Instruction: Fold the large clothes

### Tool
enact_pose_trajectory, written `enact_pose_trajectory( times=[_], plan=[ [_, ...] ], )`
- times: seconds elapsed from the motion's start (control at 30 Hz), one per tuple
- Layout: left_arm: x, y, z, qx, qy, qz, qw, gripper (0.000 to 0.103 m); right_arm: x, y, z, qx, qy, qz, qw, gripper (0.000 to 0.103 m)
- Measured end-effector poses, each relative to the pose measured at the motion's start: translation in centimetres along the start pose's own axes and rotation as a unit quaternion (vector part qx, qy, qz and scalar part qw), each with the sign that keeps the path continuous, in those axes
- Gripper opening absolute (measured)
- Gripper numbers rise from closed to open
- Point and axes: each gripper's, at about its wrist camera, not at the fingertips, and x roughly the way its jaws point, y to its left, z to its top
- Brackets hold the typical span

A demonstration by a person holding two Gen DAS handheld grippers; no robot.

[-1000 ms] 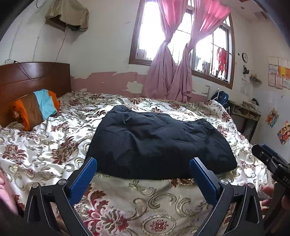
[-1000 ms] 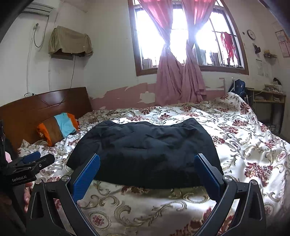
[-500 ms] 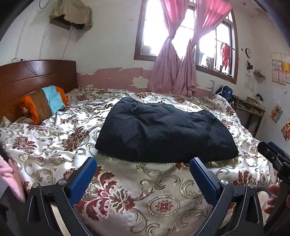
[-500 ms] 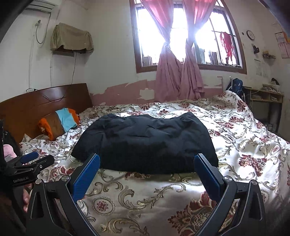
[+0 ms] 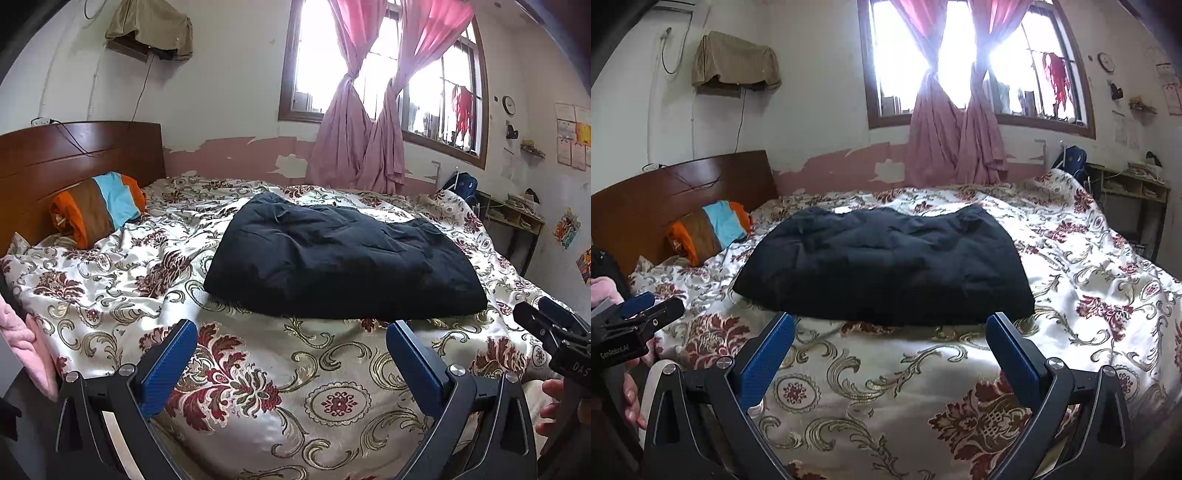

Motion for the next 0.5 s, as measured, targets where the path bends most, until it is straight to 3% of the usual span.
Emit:
enact_pose_trajectory(
  times=[0.5],
  plan=[
    [0.72,-0.07,-0.78,0.001,0.014,0.001,0.9999,0.103,0.18,-0.07,-0.30,0.006,0.004,-0.008,1.000,0.101]
  ],
)
